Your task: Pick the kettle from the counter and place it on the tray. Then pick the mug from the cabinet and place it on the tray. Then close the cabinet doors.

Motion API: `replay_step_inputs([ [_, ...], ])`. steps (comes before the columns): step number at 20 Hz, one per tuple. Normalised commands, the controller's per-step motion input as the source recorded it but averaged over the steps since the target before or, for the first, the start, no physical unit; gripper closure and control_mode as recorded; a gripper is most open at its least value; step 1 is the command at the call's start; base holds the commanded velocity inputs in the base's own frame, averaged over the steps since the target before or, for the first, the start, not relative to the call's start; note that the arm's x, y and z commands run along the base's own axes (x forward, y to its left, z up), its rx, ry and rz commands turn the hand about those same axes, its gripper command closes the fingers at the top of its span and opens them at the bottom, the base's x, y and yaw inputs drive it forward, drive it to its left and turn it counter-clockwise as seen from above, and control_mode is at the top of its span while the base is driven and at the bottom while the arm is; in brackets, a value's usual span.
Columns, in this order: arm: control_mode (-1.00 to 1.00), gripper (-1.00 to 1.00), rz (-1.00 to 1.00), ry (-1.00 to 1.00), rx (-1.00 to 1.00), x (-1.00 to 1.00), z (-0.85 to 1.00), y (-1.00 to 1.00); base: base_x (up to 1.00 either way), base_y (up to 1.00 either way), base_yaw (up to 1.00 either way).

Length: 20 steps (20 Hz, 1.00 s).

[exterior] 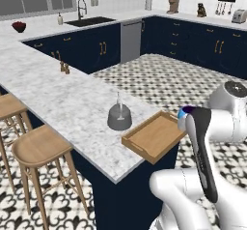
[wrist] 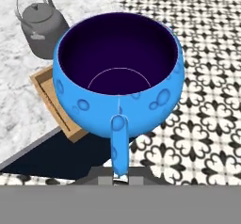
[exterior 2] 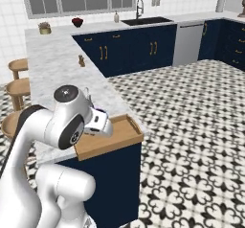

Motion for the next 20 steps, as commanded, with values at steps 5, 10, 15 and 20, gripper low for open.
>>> replay_step_inputs([
  [5,-1.0,1.0,0.12,0.07,0.0,0.49,-0.13,-0.38,0.0,0.0,0.0],
  [10,-1.0,1.0,0.18,0.05,0.0,0.39,-0.42,-0.06,0.0,0.0,0.0],
  [15,-1.0,1.0,0.21,0.08,-0.07,0.39,-0.42,0.01,0.0,0.0,0.0],
  [20,-1.0,1.0,0.16,0.07,-0.09,0.37,-0.37,0.0,0.0,0.0,0.0],
])
